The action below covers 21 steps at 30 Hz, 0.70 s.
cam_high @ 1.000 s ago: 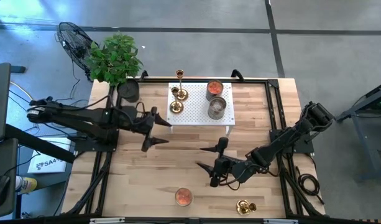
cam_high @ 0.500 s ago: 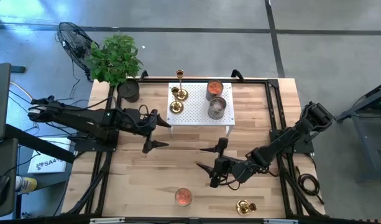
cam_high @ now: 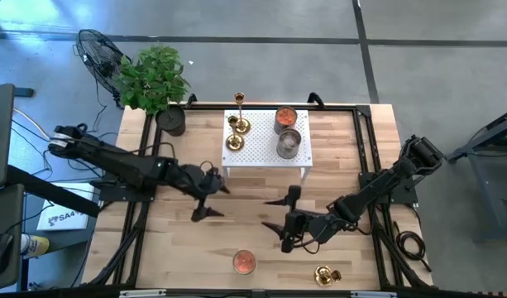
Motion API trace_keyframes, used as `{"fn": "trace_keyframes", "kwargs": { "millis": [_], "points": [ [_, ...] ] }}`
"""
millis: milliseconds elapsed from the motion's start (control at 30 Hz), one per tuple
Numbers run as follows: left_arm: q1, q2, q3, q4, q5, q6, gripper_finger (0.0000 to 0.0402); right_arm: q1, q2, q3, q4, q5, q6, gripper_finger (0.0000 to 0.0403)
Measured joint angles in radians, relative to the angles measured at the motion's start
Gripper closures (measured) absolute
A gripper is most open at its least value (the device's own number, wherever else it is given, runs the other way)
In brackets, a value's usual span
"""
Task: Pick & Place candle stick holders
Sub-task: Put the orange candle on the shelf
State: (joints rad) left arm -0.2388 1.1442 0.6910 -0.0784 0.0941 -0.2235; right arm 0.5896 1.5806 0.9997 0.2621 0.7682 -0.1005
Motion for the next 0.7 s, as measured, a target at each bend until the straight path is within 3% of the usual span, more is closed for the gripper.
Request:
{"fn": "trace_keyframes", "kwargs": {
  "millis": [267,467,700],
  "points": [
    [-0.148,0.000,0.000,0.000,0.036,-0.021,0.0002,-0.014,0.000,0.000,0.004,-0.014,-0.001,0.0128],
    [-0.232,0.000,0.000,0.002,-0.001,-0.012,0.0002,-0.050,0.000,0.000,0.004,-0.095,0.068,0.0128],
    [-0.317,0.036,0.000,0.020,-0.157,-0.017,0.0002,-0.074,0.000,0.000,0.027,-0.206,0.104,0.0128]
  ]
}}
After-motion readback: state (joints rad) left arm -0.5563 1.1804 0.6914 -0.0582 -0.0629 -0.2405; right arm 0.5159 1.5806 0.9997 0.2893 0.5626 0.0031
